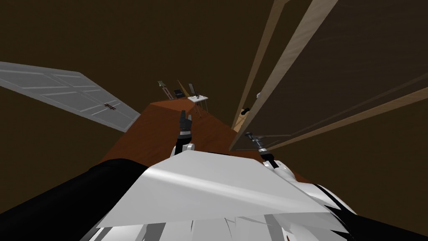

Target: Pull the door open

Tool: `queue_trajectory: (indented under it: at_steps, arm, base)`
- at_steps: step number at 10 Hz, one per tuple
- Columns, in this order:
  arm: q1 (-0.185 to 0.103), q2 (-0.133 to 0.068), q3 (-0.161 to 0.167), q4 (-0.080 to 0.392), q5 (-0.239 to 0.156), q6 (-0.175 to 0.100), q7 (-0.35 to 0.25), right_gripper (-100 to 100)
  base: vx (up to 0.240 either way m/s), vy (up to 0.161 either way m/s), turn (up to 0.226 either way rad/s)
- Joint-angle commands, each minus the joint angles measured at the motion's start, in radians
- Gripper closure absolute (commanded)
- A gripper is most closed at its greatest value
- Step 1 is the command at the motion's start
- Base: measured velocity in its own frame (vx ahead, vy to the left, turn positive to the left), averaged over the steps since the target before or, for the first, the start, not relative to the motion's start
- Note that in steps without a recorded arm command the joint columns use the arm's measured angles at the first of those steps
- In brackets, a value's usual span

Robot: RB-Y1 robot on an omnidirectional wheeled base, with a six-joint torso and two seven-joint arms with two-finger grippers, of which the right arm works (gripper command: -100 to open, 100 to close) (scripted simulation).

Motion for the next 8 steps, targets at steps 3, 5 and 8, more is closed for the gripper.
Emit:
queue_trajectory:
  at_steps: [3,5,8]
  arm:
    - [0.029,-0.015,0.004,0.001,0.005,-0.04,-0.01,100]
    - [0.038,-0.025,0.006,0.011,0.008,-0.067,-0.016,100]
    - [0.037,-0.026,0.009,0.026,0.011,-0.083,-0.02,100]
  base:
    - [-0.186,-0.109,0.138]
    - [-0.182,-0.104,0.192]
    - [-0.144,-0.064,0.083]
